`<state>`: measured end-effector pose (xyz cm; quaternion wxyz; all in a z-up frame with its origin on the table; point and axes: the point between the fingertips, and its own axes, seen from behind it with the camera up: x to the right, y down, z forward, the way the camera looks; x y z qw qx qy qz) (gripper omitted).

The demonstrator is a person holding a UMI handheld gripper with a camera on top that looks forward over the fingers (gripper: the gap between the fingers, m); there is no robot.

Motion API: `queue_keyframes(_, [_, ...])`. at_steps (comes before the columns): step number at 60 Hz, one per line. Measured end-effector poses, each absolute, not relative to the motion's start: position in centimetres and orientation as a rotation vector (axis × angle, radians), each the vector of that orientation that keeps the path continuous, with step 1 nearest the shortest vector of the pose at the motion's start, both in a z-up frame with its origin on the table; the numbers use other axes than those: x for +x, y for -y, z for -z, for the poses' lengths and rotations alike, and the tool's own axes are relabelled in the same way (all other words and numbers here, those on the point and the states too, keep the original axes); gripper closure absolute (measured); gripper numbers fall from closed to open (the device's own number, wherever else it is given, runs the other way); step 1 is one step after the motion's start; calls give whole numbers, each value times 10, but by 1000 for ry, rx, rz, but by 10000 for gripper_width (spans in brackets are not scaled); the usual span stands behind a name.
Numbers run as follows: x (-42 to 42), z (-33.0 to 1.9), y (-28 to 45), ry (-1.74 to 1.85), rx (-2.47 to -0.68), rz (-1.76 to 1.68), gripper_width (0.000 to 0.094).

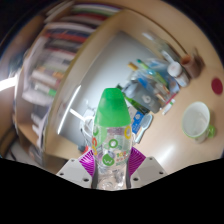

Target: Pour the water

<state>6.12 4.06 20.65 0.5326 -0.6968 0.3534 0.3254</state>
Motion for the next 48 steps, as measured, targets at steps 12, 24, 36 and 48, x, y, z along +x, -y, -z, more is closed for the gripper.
queue_keyframes(12, [123, -192, -43, -1435, -1289, -1380, 553])
queue_keyframes(24, [137, -199, -43, -1679, -887, -1700, 553])
queue_keyframes(36, [155, -210, -40, -1772, -633, -1793, 553])
queue_keyframes(48, [145, -211, -43, -1752, -698, -1790, 555])
